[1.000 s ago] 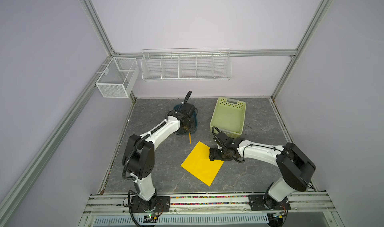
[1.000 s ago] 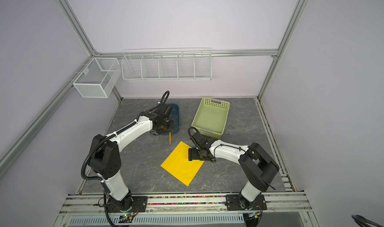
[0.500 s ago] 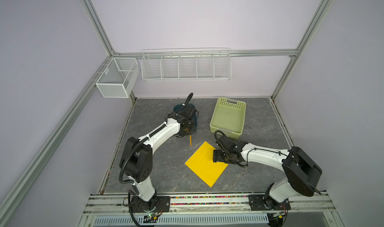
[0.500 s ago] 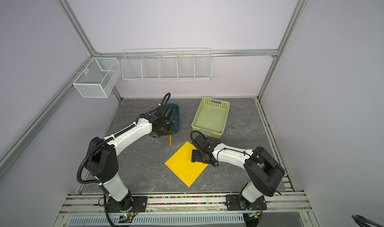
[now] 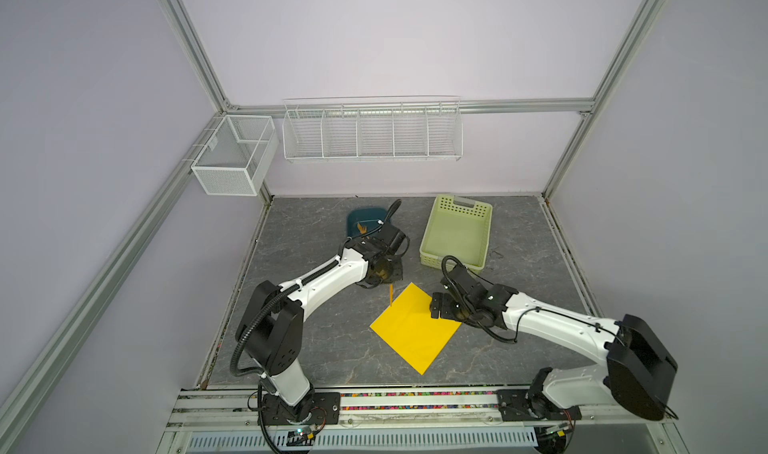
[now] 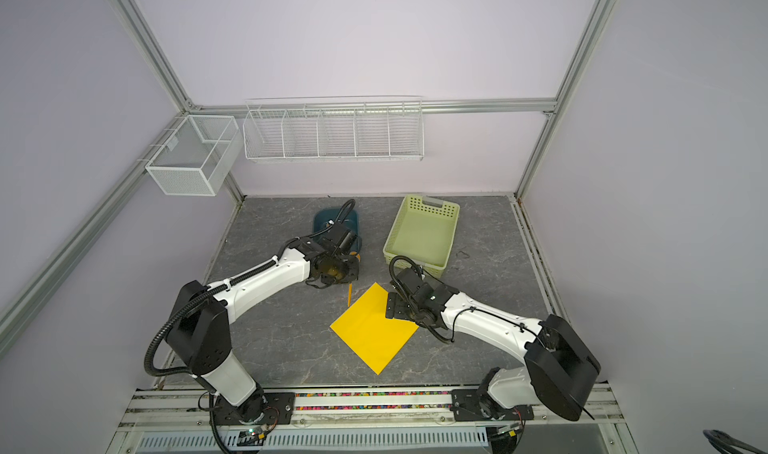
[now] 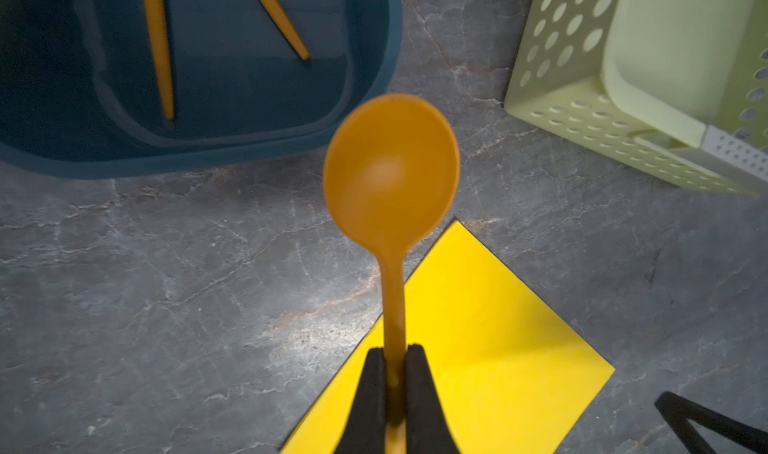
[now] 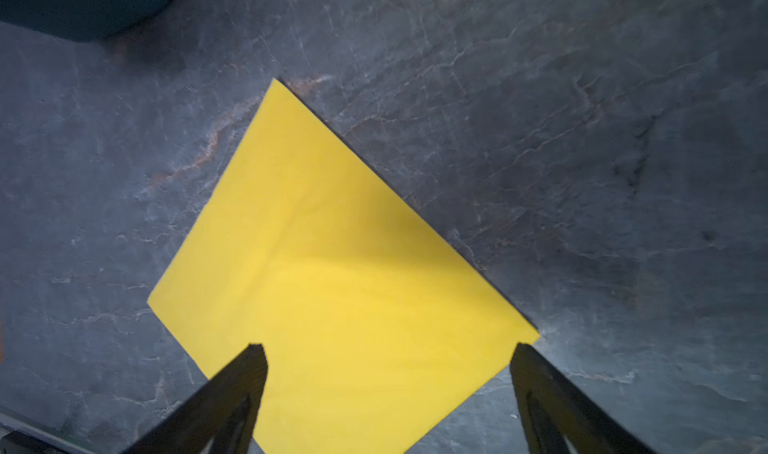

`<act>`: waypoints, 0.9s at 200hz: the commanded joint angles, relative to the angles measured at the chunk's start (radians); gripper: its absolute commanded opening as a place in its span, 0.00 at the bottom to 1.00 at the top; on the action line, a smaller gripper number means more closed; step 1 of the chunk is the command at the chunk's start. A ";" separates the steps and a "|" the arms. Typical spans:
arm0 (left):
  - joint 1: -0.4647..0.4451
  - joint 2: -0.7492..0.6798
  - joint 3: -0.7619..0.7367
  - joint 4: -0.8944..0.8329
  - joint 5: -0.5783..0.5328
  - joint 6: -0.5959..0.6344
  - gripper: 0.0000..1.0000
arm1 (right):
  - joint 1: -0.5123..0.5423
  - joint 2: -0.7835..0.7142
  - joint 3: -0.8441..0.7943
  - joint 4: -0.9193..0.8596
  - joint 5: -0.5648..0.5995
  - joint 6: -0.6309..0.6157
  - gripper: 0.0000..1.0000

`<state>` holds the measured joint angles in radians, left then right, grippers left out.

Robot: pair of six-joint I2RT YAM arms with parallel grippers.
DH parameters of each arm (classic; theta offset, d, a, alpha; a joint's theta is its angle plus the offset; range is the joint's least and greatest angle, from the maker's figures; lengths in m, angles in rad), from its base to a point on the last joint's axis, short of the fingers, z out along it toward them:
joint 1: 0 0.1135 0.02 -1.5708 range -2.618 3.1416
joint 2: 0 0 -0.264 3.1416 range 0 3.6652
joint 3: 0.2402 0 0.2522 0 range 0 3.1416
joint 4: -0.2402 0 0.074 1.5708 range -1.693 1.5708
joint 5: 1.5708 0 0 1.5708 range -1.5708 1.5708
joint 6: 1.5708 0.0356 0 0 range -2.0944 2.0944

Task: Place the utensils on the paper napkin and roll it up
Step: 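Carry the spoon over the yellow napkin and lower it with the left gripper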

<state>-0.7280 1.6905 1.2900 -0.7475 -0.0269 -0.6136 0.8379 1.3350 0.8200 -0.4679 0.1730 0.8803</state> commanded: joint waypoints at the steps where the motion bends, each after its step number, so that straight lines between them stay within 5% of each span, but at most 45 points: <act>1: -0.040 -0.012 -0.030 0.034 -0.026 -0.065 0.05 | -0.011 -0.053 0.013 -0.079 0.056 -0.014 0.95; 78: -0.175 -0.008 -0.150 0.148 -0.080 -0.219 0.05 | -0.075 -0.206 -0.057 -0.132 0.062 -0.067 0.97; 180: -0.236 0.044 -0.228 0.233 -0.091 -0.287 0.05 | -0.133 -0.297 -0.094 -0.156 0.031 -0.104 0.96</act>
<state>-0.9550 1.7069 1.0718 -0.5518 -0.0978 -0.8680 0.7166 1.0641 0.7528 -0.5999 0.2127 0.7887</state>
